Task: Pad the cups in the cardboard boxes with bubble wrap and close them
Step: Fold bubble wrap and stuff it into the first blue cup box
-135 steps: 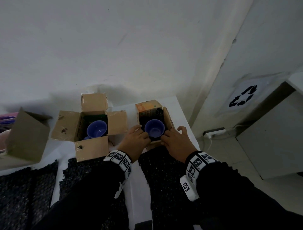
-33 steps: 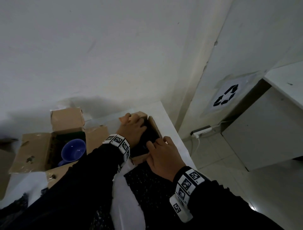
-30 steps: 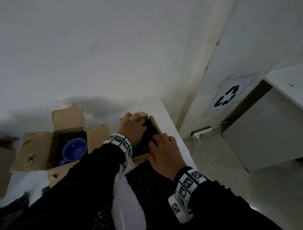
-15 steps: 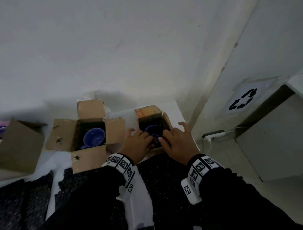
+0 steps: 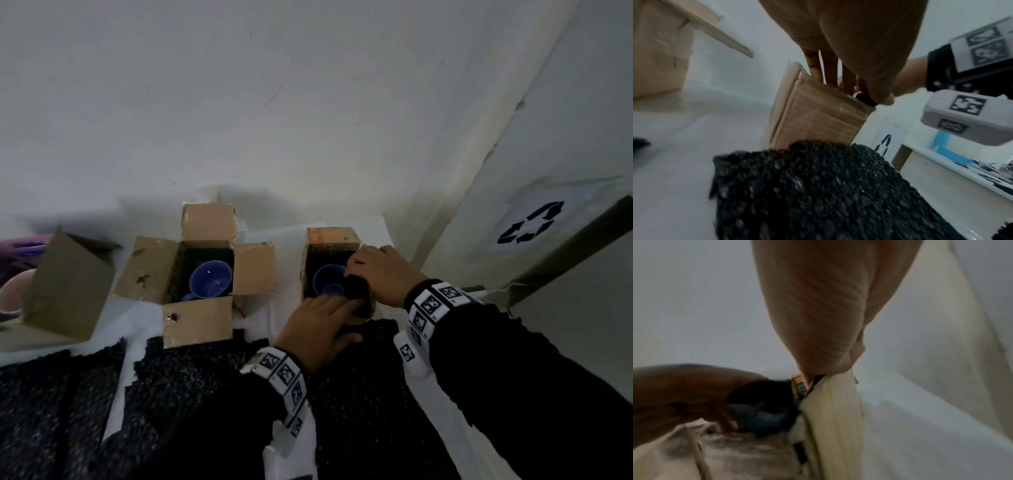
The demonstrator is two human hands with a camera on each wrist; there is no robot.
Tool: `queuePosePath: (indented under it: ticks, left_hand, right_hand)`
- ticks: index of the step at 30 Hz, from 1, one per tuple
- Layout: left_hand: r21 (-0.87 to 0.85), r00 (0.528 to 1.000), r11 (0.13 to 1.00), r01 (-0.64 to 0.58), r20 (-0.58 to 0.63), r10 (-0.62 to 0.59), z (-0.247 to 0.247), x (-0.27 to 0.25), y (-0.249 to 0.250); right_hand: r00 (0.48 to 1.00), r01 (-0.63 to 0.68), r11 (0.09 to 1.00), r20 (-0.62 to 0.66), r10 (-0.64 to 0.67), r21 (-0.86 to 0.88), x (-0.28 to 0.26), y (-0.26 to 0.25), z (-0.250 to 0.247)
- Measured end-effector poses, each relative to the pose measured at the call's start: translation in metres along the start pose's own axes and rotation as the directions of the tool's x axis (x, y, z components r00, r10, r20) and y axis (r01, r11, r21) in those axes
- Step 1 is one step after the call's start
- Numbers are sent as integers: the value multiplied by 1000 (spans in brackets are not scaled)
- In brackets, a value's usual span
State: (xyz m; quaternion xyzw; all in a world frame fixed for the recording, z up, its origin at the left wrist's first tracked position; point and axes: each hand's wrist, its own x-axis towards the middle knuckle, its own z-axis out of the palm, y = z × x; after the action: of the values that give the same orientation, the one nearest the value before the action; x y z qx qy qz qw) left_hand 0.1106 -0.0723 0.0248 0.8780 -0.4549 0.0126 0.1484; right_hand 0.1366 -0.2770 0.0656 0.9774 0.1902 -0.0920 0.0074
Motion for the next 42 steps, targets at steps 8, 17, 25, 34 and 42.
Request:
queuePosePath:
  ticks: [8, 17, 25, 34, 42]
  left_hand:
    - [124, 997, 990, 60, -59, -53, 11, 13, 11]
    - [158, 995, 982, 99, -13, -98, 24, 19, 12]
    - [120, 987, 989, 87, -143, -70, 24, 11, 10]
    - [173, 995, 985, 30, -101, -12, 18, 17, 11]
    - [173, 996, 984, 30, 74, -43, 18, 23, 3]
  right_hand:
    - [987, 139, 972, -51, -151, -188, -6, 22, 5]
    - [986, 102, 983, -117, -120, -155, -11, 13, 22]
    - [944, 169, 982, -273, -187, -86, -19, 22, 37]
    - [951, 125, 965, -249, -182, -231, -17, 20, 40]
    - [950, 51, 987, -296, -96, -155, -9, 15, 37]
